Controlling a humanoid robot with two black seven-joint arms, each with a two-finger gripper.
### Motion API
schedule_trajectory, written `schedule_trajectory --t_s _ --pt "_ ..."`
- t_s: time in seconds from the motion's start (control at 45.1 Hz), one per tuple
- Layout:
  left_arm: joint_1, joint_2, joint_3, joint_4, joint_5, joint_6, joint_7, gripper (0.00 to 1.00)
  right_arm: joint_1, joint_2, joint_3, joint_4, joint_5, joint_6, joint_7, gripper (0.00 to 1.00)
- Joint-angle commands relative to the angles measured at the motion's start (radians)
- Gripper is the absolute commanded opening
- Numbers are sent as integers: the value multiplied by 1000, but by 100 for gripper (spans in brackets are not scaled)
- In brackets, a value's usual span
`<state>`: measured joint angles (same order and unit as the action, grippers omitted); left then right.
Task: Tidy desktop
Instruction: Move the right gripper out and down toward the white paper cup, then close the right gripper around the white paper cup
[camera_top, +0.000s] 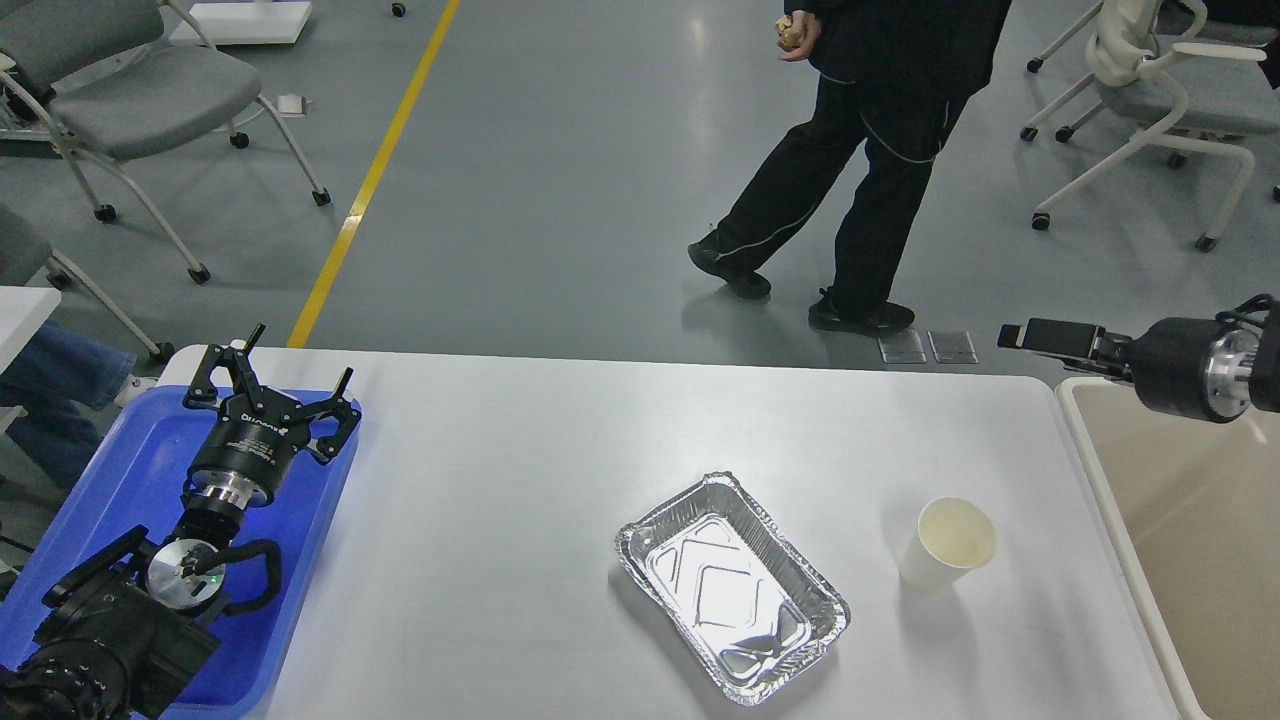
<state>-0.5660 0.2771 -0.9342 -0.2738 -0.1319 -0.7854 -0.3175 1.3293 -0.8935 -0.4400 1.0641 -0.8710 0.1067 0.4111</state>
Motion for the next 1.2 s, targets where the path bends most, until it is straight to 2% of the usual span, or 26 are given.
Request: schedule_trajectory --t_s 0.0,0.244,0.776,1.175 --pt "0 -1 0 -1 0 0 0 100 -13 19 -25 105 -184 1 0 100" --pt "0 -1 0 -1 0 0 0 100 -134 107 -25 71 -186 -30 -5 100" --pt "0 1 0 1 0 0 0 100 -249 119 -25 -32 -187 -73 -5 100" --pt "0 1 0 -1 0 0 0 100 -335 243 -26 -165 -172 -130 -5 99"
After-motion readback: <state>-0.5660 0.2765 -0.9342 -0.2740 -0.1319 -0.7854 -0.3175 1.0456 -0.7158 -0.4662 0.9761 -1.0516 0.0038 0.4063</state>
